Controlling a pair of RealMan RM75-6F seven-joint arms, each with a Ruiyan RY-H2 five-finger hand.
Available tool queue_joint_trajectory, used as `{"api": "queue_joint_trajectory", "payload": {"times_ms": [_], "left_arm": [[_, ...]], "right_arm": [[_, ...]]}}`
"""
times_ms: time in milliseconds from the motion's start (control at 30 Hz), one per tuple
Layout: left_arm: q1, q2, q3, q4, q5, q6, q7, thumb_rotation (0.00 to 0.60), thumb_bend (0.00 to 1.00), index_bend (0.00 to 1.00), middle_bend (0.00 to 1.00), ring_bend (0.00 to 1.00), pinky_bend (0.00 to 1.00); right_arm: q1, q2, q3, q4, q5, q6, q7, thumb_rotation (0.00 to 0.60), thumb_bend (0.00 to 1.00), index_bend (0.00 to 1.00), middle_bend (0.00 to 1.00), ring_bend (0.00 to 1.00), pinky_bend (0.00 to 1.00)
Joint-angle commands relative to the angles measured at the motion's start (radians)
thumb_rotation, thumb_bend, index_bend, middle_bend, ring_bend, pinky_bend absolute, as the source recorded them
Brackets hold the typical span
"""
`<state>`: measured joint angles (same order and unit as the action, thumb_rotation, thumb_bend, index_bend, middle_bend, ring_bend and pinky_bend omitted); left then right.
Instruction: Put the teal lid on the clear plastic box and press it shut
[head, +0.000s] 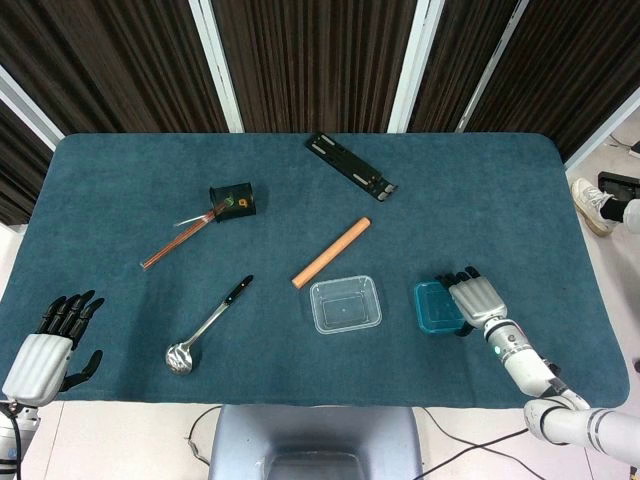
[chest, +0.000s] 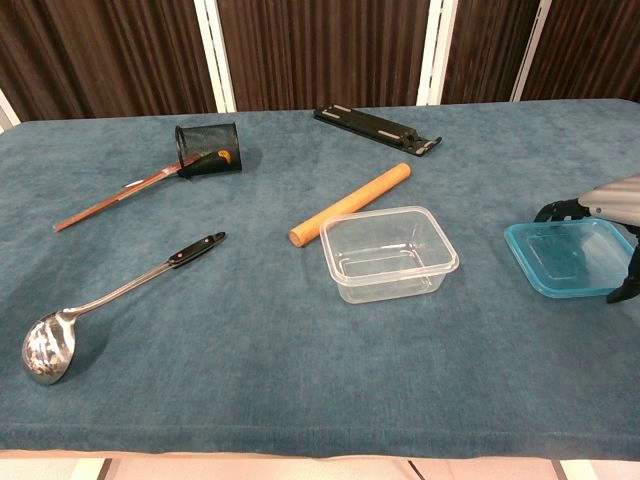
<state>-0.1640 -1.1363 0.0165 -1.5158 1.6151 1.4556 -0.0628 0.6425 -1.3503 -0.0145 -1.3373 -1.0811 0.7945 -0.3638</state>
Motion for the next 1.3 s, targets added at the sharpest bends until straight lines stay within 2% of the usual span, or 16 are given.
{"api": "queue_joint_trajectory", "payload": {"times_ms": [33,333,667,800,967,1300], "left_arm": [[0.0,0.0,0.0,0.0,-0.001,0.0,0.0,0.6,0.41,0.0,0.0,0.0,0.01],[0.0,0.0,0.0,0.0,0.0,0.0,-0.001,0.6,0.41,0.0,0.0,0.0,0.01],[-0.004,-0.004,0.001,-0.002,-0.001,-0.009,0.01,0.6,0.41,0.0,0.0,0.0,0.01],[-0.003,-0.003,0.0,-0.002,-0.001,-0.005,0.008,0.6,0.41,0.0,0.0,0.0,0.01],[-0.002,0.001,0.002,0.002,0.003,-0.001,-0.003,0.6,0.41,0.0,0.0,0.0,0.01],[0.004,0.008,0.004,0.006,0.01,0.012,-0.023,0.6,0.41,0.0,0.0,0.0,0.01]], "right_arm": [[-0.006,0.001,0.007,0.0,-0.023,0.018,0.019,0.6,0.12,0.79,0.47,0.42,0.3],[-0.007,0.045,0.04,-0.041,-0.065,0.046,0.063,0.6,0.12,0.82,0.5,0.43,0.34],[0.064,0.133,0.122,-0.229,-0.044,0.038,0.014,0.6,0.12,0.84,0.51,0.43,0.34],[0.11,0.145,0.155,-0.332,0.023,0.007,-0.021,0.6,0.12,0.84,0.51,0.43,0.34],[0.185,0.11,0.178,-0.415,0.151,-0.006,-0.105,0.6,0.12,0.84,0.51,0.43,0.34],[0.323,-0.04,0.136,-0.425,0.383,0.077,-0.329,0.6,0.12,0.84,0.51,0.43,0.34]]}}
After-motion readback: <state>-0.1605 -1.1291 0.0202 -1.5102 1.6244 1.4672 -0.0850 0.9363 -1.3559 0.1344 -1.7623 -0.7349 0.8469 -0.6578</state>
